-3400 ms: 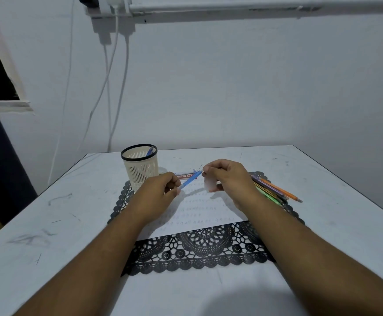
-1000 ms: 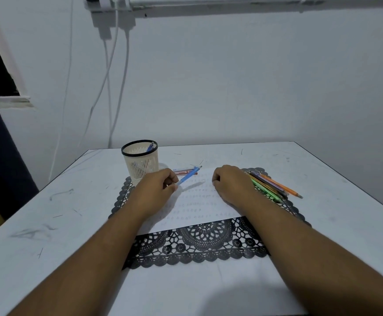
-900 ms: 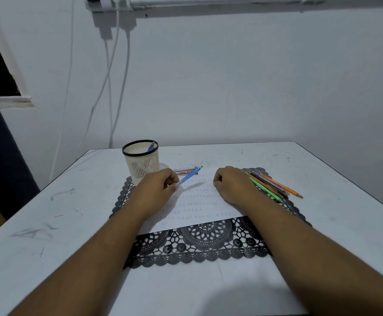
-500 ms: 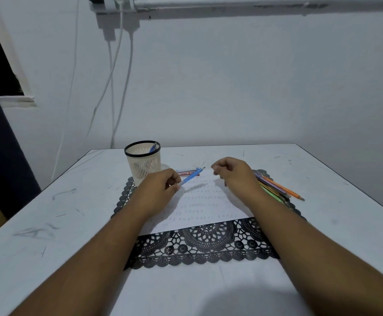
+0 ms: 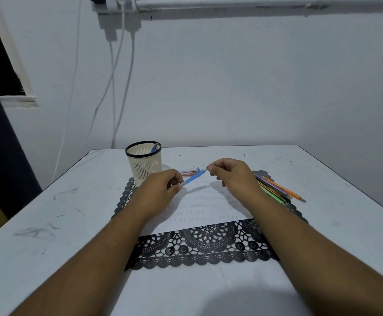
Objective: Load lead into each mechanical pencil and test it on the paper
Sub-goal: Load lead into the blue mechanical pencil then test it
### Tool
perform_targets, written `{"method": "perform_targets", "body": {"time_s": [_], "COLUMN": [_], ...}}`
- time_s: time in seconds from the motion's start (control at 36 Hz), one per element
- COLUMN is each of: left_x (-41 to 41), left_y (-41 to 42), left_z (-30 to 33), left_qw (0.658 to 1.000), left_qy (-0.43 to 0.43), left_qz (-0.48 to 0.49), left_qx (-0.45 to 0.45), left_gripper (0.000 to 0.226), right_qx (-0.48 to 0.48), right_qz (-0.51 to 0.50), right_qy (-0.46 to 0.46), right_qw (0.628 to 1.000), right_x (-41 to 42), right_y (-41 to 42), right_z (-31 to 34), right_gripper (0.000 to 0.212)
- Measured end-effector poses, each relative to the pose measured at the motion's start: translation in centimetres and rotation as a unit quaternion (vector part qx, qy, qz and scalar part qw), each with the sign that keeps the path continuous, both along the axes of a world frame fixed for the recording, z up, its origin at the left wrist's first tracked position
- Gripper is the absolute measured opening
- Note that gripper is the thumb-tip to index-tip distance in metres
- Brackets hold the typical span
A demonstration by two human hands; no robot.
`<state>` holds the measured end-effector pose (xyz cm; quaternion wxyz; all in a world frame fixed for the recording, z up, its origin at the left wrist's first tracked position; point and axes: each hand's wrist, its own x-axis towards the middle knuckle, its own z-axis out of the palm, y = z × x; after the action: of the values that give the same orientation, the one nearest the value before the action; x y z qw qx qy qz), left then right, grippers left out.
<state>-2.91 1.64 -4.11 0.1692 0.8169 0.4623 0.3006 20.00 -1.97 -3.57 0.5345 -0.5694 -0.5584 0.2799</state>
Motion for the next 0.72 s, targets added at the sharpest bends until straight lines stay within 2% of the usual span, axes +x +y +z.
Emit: {"method": "perform_targets", "body": {"time_s": [0.44, 0.72], "left_x": [-0.02, -0.08], "left_y": [-0.29, -0.35], "left_z": [0.28, 0.37], "left_qw": [1.0, 1.0], "left_qy": [0.008, 0.014], "left_qz": [0.005, 0.007], "left_qx": [0.011, 0.017], "left_gripper": [0.005, 0.006], "right_qx": [-0.004, -0.002], "right_qz": [0.0, 0.002], "right_qy": [-0.016, -0.082], "right_qw": [1.0, 0.997], "right_x": [-0.09, -0.07], "right_y": [-0.23, -0.41], "right_z": [0.29, 0.25], "right_gripper": [0.014, 0.018]}}
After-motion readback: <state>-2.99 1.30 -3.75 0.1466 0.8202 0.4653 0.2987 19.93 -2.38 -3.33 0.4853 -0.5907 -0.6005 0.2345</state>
